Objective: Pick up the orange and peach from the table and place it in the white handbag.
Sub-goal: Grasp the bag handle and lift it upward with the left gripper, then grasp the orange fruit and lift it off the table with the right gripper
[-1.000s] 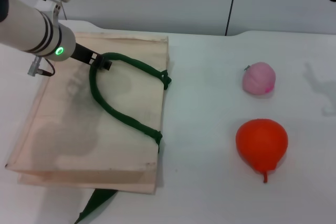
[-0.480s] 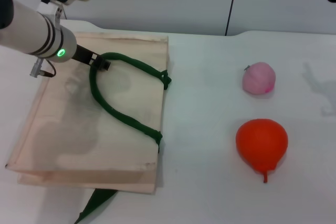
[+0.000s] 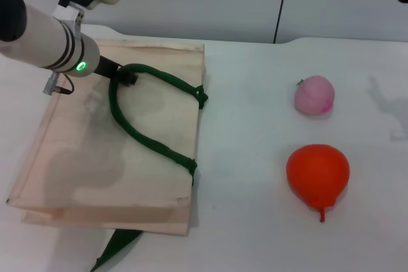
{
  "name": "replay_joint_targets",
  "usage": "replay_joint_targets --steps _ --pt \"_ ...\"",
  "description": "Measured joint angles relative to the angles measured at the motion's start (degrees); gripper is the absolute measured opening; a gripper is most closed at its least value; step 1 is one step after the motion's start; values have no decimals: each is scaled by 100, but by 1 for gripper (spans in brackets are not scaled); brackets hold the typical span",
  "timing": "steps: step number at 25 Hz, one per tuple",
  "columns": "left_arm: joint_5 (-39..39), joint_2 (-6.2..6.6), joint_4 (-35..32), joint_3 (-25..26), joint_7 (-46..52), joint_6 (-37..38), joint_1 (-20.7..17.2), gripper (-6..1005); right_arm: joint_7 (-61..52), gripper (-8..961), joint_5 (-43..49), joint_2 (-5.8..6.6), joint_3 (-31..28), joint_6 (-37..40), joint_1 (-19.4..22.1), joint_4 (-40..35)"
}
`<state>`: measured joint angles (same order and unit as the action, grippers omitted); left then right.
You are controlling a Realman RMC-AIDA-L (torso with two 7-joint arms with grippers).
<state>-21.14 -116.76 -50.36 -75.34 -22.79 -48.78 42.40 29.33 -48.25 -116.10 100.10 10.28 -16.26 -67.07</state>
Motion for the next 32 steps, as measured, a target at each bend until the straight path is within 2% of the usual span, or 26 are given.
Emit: replay_joint_targets --steps 5,10,18,22,25,29,32 --pt "-69 -3 12 -7 -28 70 -7 436 -3 876 0 0 0 0 0 0" --pt "-84 4 12 -194 -24 130 -32 264 -4 876 0 0 0 0 0 1" --pt "-83 21 -35 -236 -2 152 -44 123 -1 877 0 0 9 0 0 1" --pt "-83 30 -318 -236 -8 71 -126 123 13 877 0 0 9 -3 0 19" --pt "-82 32 -1011 -234 -21 -145 -374 123 25 877 13 0 -25 -117 0 35" --pt "-83 22 -2584 -317 18 -619 -924 123 27 877 38 0 -43 -266 64 -2" --pt "-82 29 -3670 -394 66 -1024 -1200 123 70 877 65 2 -25 -342 195 -125"
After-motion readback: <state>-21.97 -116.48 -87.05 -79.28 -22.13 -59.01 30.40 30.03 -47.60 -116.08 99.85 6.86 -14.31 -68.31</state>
